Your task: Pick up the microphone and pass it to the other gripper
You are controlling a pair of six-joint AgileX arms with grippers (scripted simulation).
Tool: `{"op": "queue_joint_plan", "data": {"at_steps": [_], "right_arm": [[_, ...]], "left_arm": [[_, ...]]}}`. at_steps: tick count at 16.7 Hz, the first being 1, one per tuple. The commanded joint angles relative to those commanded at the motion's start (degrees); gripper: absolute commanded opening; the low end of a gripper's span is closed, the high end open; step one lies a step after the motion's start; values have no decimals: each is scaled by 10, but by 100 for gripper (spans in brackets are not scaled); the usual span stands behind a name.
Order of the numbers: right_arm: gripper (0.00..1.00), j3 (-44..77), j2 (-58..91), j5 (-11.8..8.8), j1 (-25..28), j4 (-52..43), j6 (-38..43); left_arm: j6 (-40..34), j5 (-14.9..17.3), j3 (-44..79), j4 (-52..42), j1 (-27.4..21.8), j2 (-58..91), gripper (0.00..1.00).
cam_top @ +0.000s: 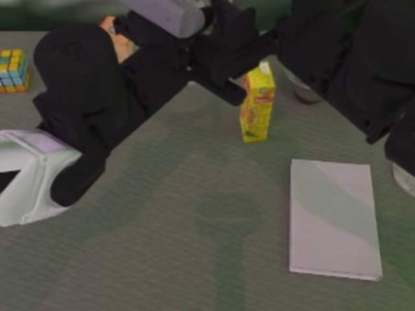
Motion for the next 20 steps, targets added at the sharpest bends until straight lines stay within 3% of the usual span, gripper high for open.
{"op": "queue_joint_plan", "data": {"at_steps": [8,20], "right_arm": [[100,62,76,-8,-9,16,0],[10,62,76,-8,-9,16,0]], "left_arm": [[0,0,0,0,0,0,0],[0,0,0,0,0,0,0]]}}
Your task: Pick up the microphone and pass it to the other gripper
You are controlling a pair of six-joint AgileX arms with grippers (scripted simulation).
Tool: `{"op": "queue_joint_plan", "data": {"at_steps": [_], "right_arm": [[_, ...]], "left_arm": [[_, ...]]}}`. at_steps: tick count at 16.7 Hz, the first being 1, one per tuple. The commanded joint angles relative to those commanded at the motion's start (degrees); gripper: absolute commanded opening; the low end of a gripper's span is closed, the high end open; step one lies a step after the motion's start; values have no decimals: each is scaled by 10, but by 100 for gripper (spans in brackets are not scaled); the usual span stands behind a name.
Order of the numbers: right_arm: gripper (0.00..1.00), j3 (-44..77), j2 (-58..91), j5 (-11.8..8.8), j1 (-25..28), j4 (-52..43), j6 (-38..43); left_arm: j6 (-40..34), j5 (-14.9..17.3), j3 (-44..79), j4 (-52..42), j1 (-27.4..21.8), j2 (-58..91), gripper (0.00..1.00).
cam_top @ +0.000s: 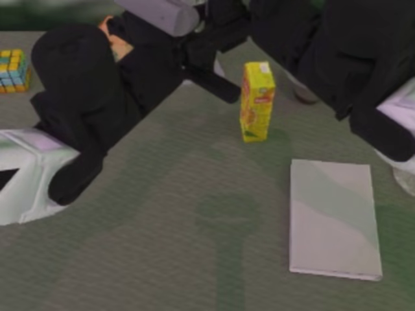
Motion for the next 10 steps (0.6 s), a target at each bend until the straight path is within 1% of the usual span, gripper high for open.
{"op": "queue_joint_plan", "data": {"at_steps": [1,2,10], "right_arm": [[2,0,0,0,0,0,0],[0,0,0,0,0,0,0],[0,0,0,0,0,0,0]], "left_arm": [[0,0,0,0,0,0,0],[0,0,0,0,0,0,0],[0,0,0,0,0,0,0]]}}
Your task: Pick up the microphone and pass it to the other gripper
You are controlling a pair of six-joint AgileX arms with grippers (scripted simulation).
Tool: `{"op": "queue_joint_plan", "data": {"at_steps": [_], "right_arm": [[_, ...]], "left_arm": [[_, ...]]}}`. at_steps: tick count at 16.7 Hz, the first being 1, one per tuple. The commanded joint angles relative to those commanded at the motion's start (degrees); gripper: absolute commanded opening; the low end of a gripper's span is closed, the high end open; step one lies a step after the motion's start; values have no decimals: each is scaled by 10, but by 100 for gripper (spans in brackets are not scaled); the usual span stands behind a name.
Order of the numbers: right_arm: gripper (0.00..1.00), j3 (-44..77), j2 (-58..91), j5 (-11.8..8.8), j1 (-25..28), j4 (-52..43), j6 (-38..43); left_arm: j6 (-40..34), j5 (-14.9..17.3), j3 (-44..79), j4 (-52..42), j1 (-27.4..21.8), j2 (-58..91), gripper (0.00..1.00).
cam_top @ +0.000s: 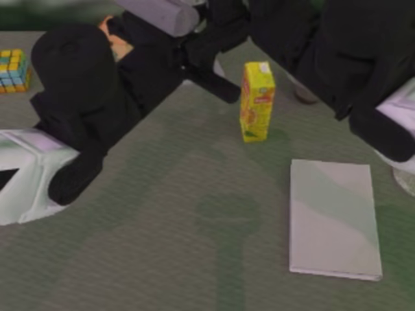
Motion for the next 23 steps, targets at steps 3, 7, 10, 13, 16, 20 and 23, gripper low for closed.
{"op": "queue_joint_plan", "data": {"at_steps": [3,7,10,13,16,20,23], "right_arm": [[0,0,0,0,0,0,0],[0,0,0,0,0,0,0],[0,0,0,0,0,0,0],[0,0,0,0,0,0,0],[0,0,0,0,0,0,0],[0,0,0,0,0,0,0],[0,3,-10,6,0,2,-6]], "left_arm": [[0,0,0,0,0,0,23],[0,0,0,0,0,0,53],[0,0,0,0,0,0,75],[0,0,0,0,0,0,98],[0,0,0,0,0,0,100],[0,0,0,0,0,0,100],[7,-17,-8,-1,19,3,100]]}}
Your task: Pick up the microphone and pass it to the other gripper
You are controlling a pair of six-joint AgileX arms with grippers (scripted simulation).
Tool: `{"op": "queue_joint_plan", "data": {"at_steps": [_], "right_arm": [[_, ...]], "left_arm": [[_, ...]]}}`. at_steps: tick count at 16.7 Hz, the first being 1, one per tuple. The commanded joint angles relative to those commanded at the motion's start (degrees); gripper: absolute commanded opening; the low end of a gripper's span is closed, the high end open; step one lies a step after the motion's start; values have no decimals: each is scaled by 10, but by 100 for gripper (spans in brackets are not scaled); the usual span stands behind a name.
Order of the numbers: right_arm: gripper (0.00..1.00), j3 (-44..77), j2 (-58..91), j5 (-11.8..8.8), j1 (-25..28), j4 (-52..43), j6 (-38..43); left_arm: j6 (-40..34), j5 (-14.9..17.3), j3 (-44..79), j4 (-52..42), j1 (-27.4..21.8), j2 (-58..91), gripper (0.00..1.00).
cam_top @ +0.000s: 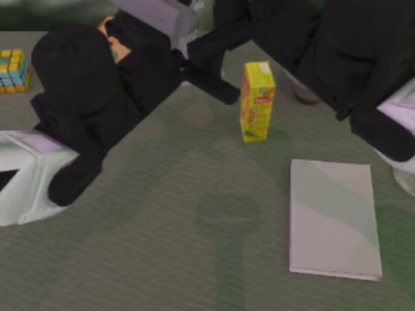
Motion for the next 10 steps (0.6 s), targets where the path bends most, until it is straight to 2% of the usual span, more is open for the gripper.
{"op": "queue_joint_plan", "data": {"at_steps": [2,7,10], "right_arm": [[0,-9,-10,-10,-8,-1,0],[0,-51,-56,-58,-50,-3,0],[0,-63,-68,-70,-63,-4,1]], "left_arm": [[0,3,-20,-4,4,-22,100],[-1,14,-113,-19,26,-134,100],[-2,18,-139,-23,32,-162,100]]}}
